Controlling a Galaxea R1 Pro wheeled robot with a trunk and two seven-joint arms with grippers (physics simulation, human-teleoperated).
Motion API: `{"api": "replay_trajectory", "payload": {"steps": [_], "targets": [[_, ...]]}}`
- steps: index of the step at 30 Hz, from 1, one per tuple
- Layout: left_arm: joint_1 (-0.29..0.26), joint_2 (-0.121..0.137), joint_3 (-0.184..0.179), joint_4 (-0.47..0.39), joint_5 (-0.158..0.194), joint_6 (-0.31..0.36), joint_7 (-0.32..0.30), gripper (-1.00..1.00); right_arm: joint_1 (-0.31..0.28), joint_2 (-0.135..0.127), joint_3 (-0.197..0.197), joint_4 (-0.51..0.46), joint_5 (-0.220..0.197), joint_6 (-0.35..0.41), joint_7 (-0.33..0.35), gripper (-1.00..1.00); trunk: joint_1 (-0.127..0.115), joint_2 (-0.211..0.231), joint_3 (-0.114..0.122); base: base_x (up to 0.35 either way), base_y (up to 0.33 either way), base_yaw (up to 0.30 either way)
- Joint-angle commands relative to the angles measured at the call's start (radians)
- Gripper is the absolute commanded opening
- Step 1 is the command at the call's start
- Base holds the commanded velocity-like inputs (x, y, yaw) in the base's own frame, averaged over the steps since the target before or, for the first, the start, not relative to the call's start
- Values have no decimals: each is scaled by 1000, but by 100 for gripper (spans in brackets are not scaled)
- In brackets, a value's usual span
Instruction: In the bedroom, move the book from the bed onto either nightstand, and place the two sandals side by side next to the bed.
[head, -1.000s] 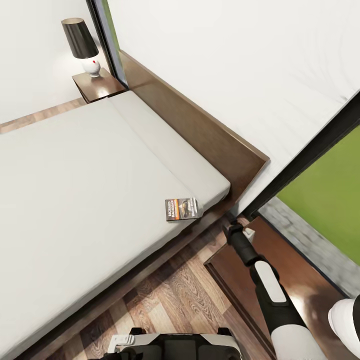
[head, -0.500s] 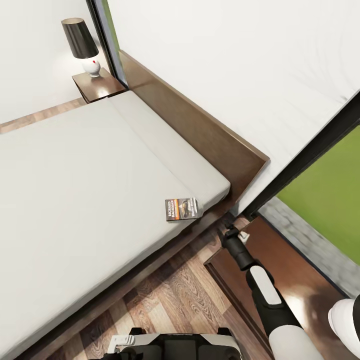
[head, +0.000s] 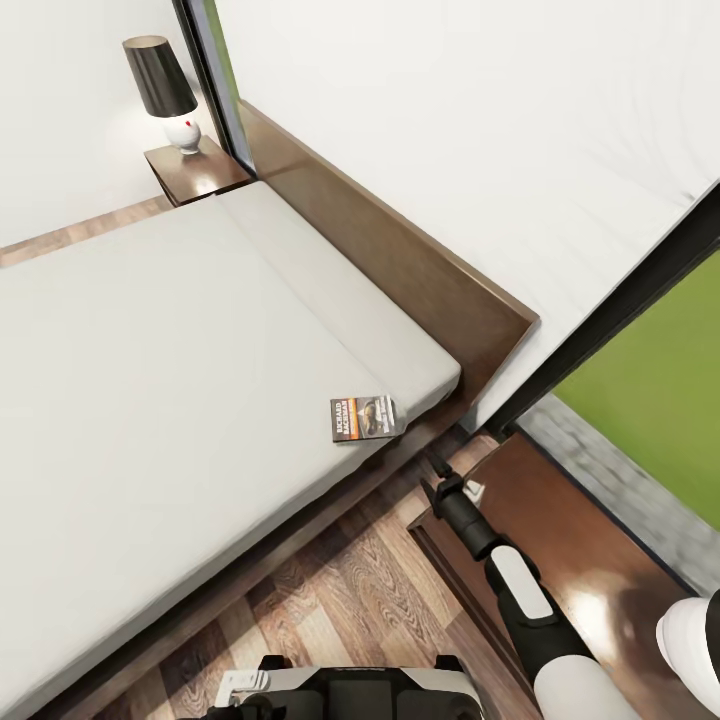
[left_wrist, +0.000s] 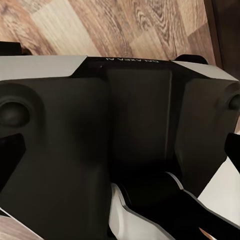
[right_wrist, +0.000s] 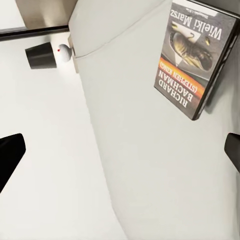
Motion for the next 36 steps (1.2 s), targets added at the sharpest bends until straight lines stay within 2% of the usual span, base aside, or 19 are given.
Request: {"api": "replay_trajectory", "payload": {"steps": [1,22,25,29,30,32,36], "targets": [[0,0,7,1,-11,-5,-2,100,0,1,-4,1,-7,9,1,100,1,-1,-1,0,0,0],[0,3,11,-1,-9,-6,-11,100,0,1,-2,-8,-6,9,2,100,1,-1,-29,0,0,0],[0,4,12,-7,-8,-6,-72,100,0,1,-2,-8,-6,9,2,100,1,-1,-33,0,0,0],[-3,19,12,-64,-2,3,-218,100,0,1,-2,-8,-5,9,2,100,1,-1,-40,0,0,0],[-4,20,13,-78,3,7,-237,100,0,1,-2,-8,-5,9,2,100,1,-1,-41,0,0,0],[-5,22,13,-124,25,29,-297,100,0,1,-1,-8,-5,9,2,100,1,-1,-44,0,0,0],[-6,18,11,-230,99,141,-423,100,0,1,-1,-8,-4,9,2,100,1,-1,-50,0,0,0]]}}
